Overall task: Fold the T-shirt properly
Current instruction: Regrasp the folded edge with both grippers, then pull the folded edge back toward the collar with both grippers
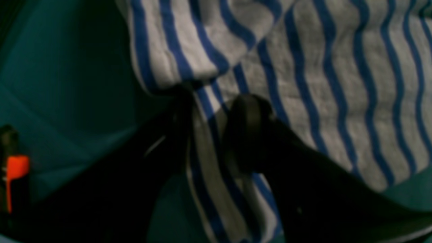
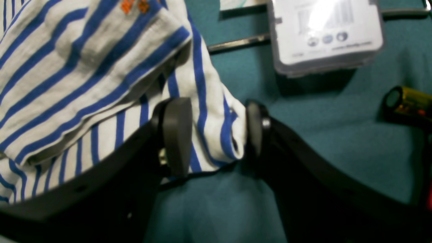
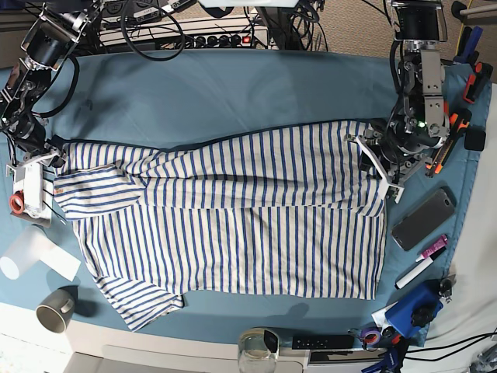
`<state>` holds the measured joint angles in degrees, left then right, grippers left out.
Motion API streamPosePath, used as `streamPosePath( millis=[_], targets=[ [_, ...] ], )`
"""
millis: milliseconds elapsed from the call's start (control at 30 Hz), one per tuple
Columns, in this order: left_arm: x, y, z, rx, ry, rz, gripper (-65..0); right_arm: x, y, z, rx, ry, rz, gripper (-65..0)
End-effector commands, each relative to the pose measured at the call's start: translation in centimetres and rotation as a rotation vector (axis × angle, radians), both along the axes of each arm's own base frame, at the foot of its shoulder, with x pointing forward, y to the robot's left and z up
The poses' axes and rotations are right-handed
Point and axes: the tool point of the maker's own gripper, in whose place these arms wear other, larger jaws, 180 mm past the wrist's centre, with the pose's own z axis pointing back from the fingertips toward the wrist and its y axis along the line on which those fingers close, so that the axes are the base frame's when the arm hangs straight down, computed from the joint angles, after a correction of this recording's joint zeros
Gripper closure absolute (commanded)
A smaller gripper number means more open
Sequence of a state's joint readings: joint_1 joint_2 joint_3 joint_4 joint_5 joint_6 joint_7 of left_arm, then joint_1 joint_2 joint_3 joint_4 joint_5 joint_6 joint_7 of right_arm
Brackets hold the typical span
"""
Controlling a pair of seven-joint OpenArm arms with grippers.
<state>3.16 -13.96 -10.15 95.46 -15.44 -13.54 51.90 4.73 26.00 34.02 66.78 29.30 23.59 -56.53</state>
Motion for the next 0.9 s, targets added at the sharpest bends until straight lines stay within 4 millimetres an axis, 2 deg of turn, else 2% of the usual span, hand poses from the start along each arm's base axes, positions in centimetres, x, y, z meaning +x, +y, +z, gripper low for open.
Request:
streamPosePath(
  millis=[0,167,233,367,533,700,767,867],
  targets=[
    [0.3,1.0,0.6,0.047,-0.007,0.006,-21.5,-0.7,0.3,-0.5,0.015,0.052,0.014,-25.7],
    [1.6,0.6,3.6,0.057,-0.099,-0.008,-24.7,-0.8,0.3,-0.6,0.012,0.060,0.014,-25.7],
    [2.0,0.7,4.2,0.056,-0.117,0.003,-24.7,-0.8,0.3,-0.6,0.012,0.060,0.014,-25.7],
    [1.7,1.5,2.9,0.081,-0.079,0.029,-24.7,-0.8,0.3,-0.6,0.012,0.059,0.014,-25.7],
    [0.8,1.2,0.9,0.037,-0.009,0.036,-24.7,-0.8,0.3,-0.7,0.013,0.062,0.014,-25.7],
    [-0.5,-2.0,-0.5,-0.138,0.074,-0.031,-24.5,-0.3,0.9,-0.3,0.055,0.023,0.014,-25.7],
    [-1.2,-3.2,-1.1,-0.180,0.107,-0.068,-20.2,0.1,1.4,0.0,0.078,-0.003,0.025,-23.9],
    [-1.6,-4.0,-1.4,-0.208,0.117,-0.105,-6.1,0.3,1.6,0.1,0.082,-0.012,0.045,-13.5]
  ],
)
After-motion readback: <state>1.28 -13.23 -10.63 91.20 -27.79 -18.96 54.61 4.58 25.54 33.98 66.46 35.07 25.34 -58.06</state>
